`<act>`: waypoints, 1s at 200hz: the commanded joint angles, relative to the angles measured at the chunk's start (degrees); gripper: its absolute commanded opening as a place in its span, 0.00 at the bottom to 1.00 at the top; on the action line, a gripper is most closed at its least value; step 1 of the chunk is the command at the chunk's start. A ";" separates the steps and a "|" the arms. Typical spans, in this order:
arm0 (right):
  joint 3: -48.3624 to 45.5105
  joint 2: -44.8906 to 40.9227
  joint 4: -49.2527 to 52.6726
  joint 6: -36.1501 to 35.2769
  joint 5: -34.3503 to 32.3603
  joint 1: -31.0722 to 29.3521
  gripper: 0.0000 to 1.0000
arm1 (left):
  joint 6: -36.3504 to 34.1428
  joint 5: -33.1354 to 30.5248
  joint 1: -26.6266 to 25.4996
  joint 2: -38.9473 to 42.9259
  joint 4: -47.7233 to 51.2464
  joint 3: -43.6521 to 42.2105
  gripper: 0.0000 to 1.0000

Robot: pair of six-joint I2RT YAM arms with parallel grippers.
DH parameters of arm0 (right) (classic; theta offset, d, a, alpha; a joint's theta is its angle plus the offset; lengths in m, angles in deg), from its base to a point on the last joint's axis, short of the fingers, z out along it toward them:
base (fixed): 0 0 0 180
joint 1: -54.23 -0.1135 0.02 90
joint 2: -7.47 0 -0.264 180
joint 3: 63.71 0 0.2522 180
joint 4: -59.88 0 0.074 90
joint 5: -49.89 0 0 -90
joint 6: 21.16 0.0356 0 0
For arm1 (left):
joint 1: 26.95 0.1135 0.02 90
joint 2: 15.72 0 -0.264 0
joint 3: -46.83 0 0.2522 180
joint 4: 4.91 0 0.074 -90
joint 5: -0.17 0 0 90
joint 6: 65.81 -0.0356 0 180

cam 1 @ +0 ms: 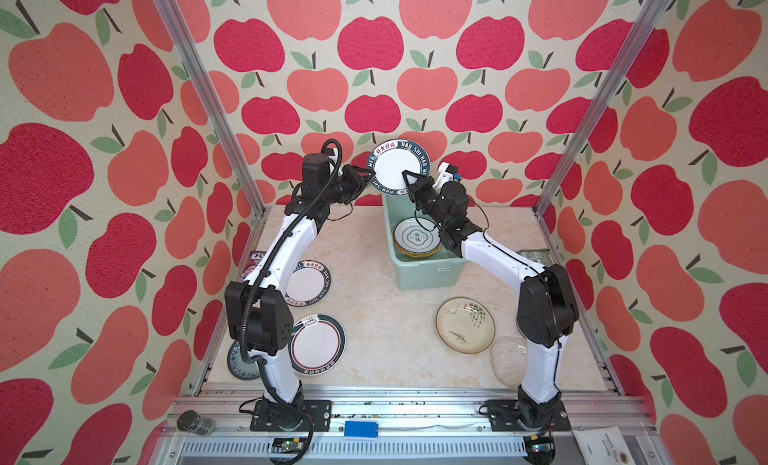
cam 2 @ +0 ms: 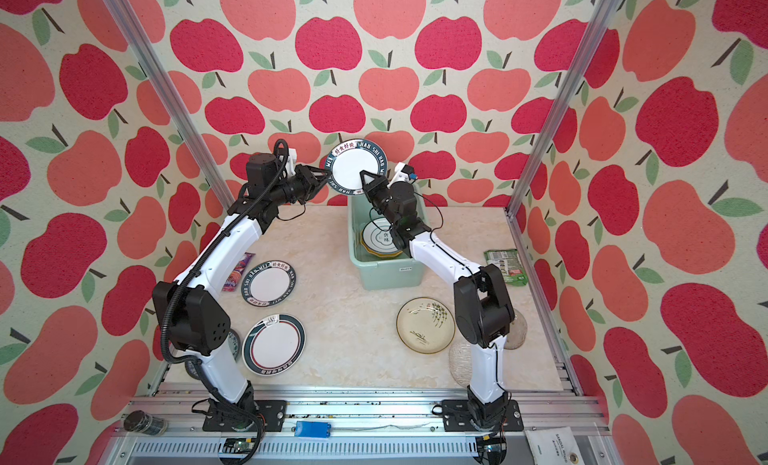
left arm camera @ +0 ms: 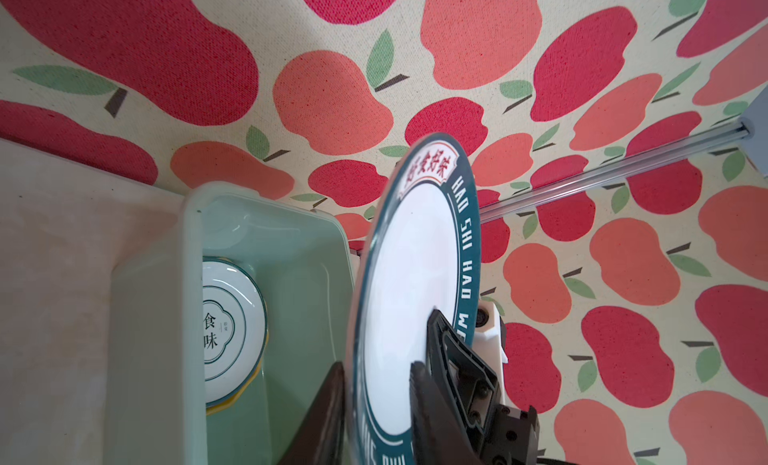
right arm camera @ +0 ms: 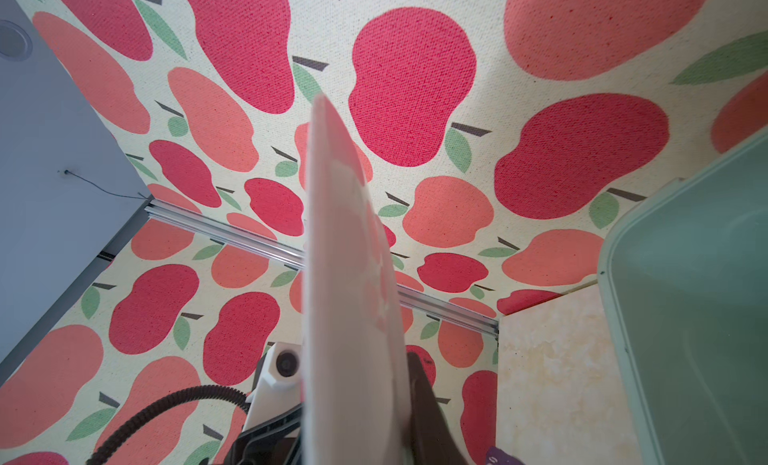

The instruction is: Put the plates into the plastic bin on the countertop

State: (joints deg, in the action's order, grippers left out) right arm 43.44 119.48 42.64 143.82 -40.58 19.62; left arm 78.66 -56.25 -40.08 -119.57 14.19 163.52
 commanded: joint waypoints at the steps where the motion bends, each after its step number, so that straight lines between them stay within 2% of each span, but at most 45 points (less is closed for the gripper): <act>1: -1.15 -1.90 0.32 -1.38 -4.09 0.16 0.02 | -5.28 -0.18 0.86 5.17 0.04 -1.19 0.54; 32: -4.46 -4.44 2.79 -0.09 -8.77 0.39 0.02 | -11.28 -7.12 2.88 13.70 -4.77 -10.15 0.66; 62: -6.10 -5.83 9.08 1.16 -12.54 0.41 0.03 | -18.38 -11.87 5.19 21.86 -9.30 -18.64 0.82; 100: -5.26 -5.66 16.29 1.91 -16.52 0.08 0.02 | -28.87 -8.73 7.24 27.18 -6.87 -21.79 1.00; 138: -4.16 -5.88 27.94 4.70 -21.79 -0.81 0.02 | -36.80 -6.61 7.50 29.65 -0.85 -23.10 0.99; 164: -3.04 -5.51 35.03 6.07 -24.34 -1.32 0.02 | -37.60 -5.87 7.56 30.33 -0.03 -24.69 0.99; 200: 0.00 -3.02 39.81 6.28 -25.09 -1.82 0.02 | -37.87 -4.68 7.59 29.69 0.19 -25.16 0.99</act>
State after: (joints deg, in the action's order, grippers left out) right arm 39.15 117.10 78.29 149.09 -62.68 18.39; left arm 43.06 -63.07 -32.78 -90.15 13.47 138.52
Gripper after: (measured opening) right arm 0.136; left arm 0.991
